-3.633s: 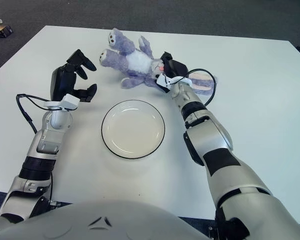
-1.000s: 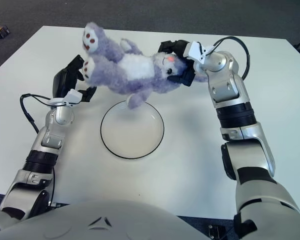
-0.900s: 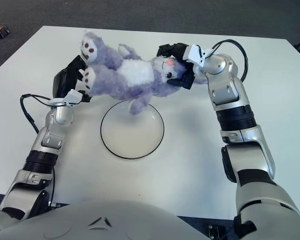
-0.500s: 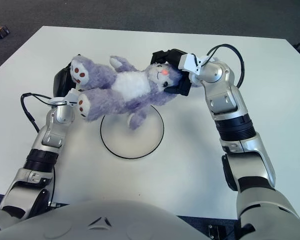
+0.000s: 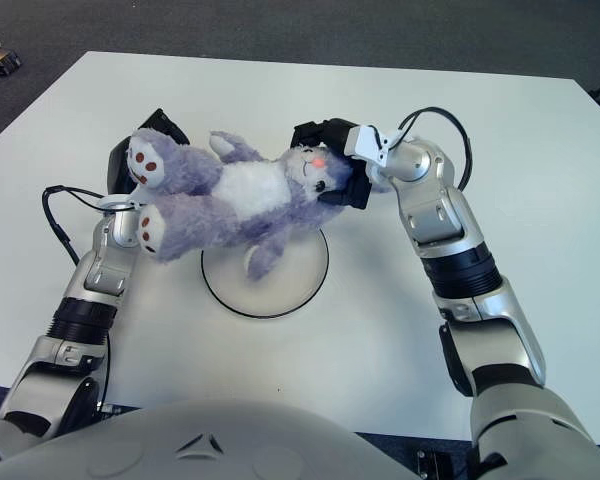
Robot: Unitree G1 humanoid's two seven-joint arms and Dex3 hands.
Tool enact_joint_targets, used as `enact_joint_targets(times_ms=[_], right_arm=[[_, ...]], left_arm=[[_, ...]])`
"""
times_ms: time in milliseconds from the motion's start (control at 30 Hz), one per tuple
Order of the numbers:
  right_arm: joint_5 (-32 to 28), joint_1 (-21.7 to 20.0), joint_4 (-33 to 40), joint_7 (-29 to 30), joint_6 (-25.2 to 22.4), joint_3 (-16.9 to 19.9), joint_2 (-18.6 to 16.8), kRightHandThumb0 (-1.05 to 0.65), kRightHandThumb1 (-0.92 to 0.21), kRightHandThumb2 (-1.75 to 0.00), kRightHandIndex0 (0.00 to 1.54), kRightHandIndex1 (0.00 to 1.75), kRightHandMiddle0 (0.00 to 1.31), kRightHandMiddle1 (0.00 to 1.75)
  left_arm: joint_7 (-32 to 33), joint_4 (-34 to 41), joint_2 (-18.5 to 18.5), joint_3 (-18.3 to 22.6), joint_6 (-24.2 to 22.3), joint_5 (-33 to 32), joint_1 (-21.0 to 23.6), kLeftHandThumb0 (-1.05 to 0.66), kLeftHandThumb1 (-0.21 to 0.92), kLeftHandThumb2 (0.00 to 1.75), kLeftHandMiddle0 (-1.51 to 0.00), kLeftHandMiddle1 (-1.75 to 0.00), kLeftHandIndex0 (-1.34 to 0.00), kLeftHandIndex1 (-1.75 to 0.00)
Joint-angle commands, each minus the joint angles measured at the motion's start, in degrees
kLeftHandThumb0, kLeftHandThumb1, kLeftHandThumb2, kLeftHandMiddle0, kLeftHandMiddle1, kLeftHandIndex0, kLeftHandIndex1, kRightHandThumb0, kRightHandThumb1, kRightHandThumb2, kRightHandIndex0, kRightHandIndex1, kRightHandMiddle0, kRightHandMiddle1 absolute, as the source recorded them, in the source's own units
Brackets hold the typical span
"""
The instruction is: Put the doll into the plate.
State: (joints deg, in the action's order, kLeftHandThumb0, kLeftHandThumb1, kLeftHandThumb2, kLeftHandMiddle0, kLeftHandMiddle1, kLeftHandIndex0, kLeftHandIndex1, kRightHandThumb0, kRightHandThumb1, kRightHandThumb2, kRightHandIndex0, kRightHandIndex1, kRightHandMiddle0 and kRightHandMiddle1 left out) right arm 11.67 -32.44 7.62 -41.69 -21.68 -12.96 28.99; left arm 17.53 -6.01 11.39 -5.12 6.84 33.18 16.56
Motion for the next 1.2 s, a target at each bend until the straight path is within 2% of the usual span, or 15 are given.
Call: enact_joint_targets(times_ms=[0,167,333,367,433,533,567,600,633,667,733,800,1000,1167], right_arm=[[-1.43,1.04,2.18,0.23,-1.53,0.14,-0.73,0.0,0.07,-1.75,0.91,1.74,0.67,1.72],[-1.66,1.14,2.36,-0.63,-1.31,-0.43,-0.5,0.0,0.09,-1.75,0.92,1.75,0.72,1.66],[0.36,0.67,1.6,-0.73,1.61,-2.26,0.86,-0.01,0.09,-1.74,0.93,1.75,0.72,1.64],[0.6,0.61,1.4,-0.84,2.46,-2.48,1.21,-0.01,0.05,-1.7,0.88,1.74,0.7,1.66],[0.76,0.6,0.95,-1.17,4.22,-2.66,1.85,-0.01,-0.1,-1.55,0.7,1.74,0.62,1.71],[0.0,0.63,0.44,-2.06,5.31,-2.41,2.18,-0.01,-0.21,-1.43,0.59,1.74,0.55,1.73],[-0.6,0.64,0.23,-2.65,5.57,-2.21,2.28,0.07,-0.29,-1.33,0.57,1.72,0.44,1.73],[-1.51,0.62,0.03,-3.43,5.53,-1.92,2.29,0.18,-0.43,-1.1,0.52,1.67,0.28,1.73],[-2.11,0.61,-0.11,-3.94,5.5,-1.74,2.3,-0.05,-0.34,-1.11,0.4,1.59,0.18,1.69],[-2.8,0.61,-0.24,-4.42,5.29,-1.48,2.19,-0.2,-0.27,-1.15,0.32,1.54,0.11,1.66],[-4.14,0.58,-0.45,-5.49,5.05,-1.05,2.22,-0.39,-0.22,-1.15,0.23,1.48,0.06,1.59],[-5.46,0.5,-0.76,-6.66,4.96,-0.64,2.41,-0.52,-0.2,-1.12,0.12,1.33,0.02,1.44],[-8.44,0.08,-1.71,-9.55,4.56,-0.05,2.87,-0.57,-0.17,-1.1,0.01,1.04,0.0,1.18],[-9.95,0.0,-2.26,-10.33,4.29,0.59,2.76,-0.57,-0.17,-1.08,0.0,0.84,0.0,1.08]], left_arm=[[0.31,0.12,0.31,-0.33,-0.32,0.22,0.49,-0.01,0.21,1.44,-0.57,-1.75,-0.56,-1.75],[0.29,-0.03,0.42,-0.45,-0.25,0.25,0.5,-0.01,0.21,1.44,-0.58,-1.75,-0.56,-1.75],[0.57,-0.1,0.47,-0.59,-0.67,0.74,0.53,-0.01,0.21,1.44,-0.58,-1.75,-0.56,-1.75],[0.59,-0.13,0.48,-0.6,-0.71,0.76,0.54,-0.01,0.21,1.44,-0.58,-1.75,-0.56,-1.75],[0.58,-0.18,0.52,-0.6,-0.76,0.79,0.53,-0.01,0.22,1.44,-0.57,-1.75,-0.56,-1.75],[0.58,-0.21,0.54,-0.6,-0.84,0.83,0.53,-0.01,0.22,1.44,-0.57,-1.75,-0.56,-1.75],[0.59,-0.22,0.55,-0.6,-0.88,0.84,0.52,-0.01,0.22,1.44,-0.57,-1.75,-0.56,-1.75],[0.6,-0.25,0.57,-0.61,-0.93,0.87,0.53,-0.01,0.22,1.44,-0.57,-1.75,-0.56,-1.75],[0.61,-0.27,0.58,-0.61,-0.97,0.88,0.53,-0.01,0.22,1.44,-0.57,-1.75,-0.56,-1.75],[0.64,-0.3,0.59,-0.62,-1.02,0.92,0.54,-0.01,0.22,1.44,-0.57,-1.75,-0.56,-1.75],[0.71,-0.44,0.6,-0.65,-1.11,1.03,0.6,-0.01,0.22,1.44,-0.57,-1.75,-0.56,-1.75],[0.8,-0.7,0.59,-0.66,-1.17,1.17,0.74,-0.01,0.22,1.43,-0.57,-1.75,-0.56,-1.75],[0.81,-1.19,0.53,-0.69,-1.27,1.18,1.02,-0.01,0.23,1.43,-0.57,-1.75,-0.55,-1.75],[0.93,-1.59,0.56,-0.74,-1.2,1.06,1.2,-0.01,0.23,1.42,-0.56,-1.75,-0.55,-1.75]])
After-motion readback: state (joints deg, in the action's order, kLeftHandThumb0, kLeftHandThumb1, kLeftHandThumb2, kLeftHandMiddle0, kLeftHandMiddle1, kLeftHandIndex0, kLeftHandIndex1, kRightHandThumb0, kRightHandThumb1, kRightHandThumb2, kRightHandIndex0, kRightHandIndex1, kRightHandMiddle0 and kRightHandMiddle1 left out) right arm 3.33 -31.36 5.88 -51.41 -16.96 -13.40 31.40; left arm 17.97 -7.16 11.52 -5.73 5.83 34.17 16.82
